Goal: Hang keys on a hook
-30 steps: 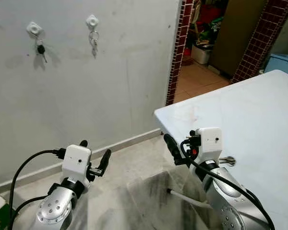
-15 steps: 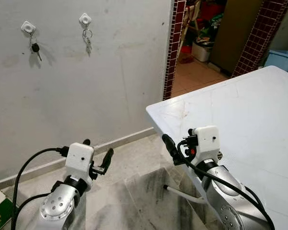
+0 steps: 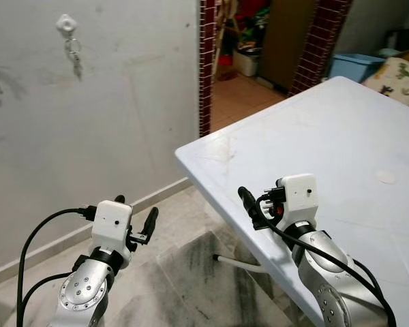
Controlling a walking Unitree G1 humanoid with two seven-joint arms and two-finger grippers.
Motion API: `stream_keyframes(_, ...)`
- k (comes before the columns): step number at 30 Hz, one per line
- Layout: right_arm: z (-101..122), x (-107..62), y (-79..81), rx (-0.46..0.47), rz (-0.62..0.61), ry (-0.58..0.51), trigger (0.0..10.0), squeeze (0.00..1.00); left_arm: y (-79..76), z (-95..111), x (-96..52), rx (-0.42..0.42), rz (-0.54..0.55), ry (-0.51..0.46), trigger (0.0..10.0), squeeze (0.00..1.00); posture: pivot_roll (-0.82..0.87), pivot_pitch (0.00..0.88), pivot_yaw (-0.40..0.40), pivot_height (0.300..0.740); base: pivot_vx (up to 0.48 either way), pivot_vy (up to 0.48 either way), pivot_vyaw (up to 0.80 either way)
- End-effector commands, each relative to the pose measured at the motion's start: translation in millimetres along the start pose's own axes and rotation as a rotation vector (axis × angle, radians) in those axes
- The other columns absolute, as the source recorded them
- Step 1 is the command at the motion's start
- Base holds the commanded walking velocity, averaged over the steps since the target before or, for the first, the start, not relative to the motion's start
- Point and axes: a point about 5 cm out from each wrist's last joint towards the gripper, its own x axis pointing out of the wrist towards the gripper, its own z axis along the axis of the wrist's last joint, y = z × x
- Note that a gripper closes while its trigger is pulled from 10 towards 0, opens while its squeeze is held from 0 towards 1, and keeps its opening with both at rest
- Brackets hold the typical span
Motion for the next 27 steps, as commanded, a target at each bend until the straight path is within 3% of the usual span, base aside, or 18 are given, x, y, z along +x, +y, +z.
stream_keyframes(1,2.1,2.5,-1.3,-0.007,-0.01,0.003,10.0,0.0,1.5,-2.2,3.6,0.02,0.007,0.004,10.0,0.0,0.02,0.029,0.008,0.74,0.0,0.0,-0.78)
stream_keyframes(10,2.4,3.6,-4.3,-0.02,-0.023,0.02,10.0,0.0,-1.4,-6.7,7.6,-0.046,0.0,0.03,10.0,0.0,0.01,0.038,0.004,0.74,0.0,0.0,-0.79)
stream_keyframes(16,-1.5,3.3,-2.7,-0.002,-0.025,0.034,10.0,0.0,-0.8,-9.6,7.9,-0.042,0.004,0.047,10.0,0.0,0.01,0.042,0.005,0.74,0.0,0.0,-0.79)
stream_keyframes(27,-1.7,3.5,-2.9,-0.005,-0.028,0.034,10.0,0.0,0.2,-8.9,8.1,-0.043,-0.002,0.041,10.0,0.0,0.01,0.045,0.01,0.74,0.0,0.0,0.0)
